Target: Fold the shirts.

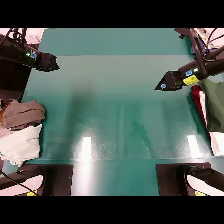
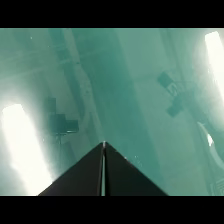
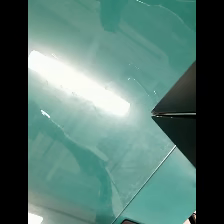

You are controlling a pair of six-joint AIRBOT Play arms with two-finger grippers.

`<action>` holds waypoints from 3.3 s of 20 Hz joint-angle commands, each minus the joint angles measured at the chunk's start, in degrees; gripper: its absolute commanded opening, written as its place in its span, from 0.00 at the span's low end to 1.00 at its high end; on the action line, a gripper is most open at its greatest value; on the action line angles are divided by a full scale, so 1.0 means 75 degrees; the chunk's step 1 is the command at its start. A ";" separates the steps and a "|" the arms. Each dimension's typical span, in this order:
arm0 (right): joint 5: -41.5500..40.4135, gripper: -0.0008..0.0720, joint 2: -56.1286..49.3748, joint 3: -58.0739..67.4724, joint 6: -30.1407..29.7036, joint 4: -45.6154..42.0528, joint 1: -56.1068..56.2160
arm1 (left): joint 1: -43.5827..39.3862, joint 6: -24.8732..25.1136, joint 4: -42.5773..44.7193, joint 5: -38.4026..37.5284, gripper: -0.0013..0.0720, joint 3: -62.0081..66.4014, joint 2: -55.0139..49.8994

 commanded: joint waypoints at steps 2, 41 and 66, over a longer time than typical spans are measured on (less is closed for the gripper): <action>-0.0137 0.03 0.0003 0.0006 0.0000 0.0012 0.0012 | -0.0003 0.0000 0.0003 0.0006 0.06 0.0003 -0.0003; -0.0376 0.03 0.0003 0.0006 -0.0207 -0.0006 0.0009 | 0.1040 -0.1378 0.5671 0.0221 0.88 -0.4354 0.0122; -0.1457 0.03 0.0006 0.2075 -0.0204 -0.0009 -0.0192 | -0.2055 0.1402 0.0312 -0.0335 0.05 0.0510 0.1903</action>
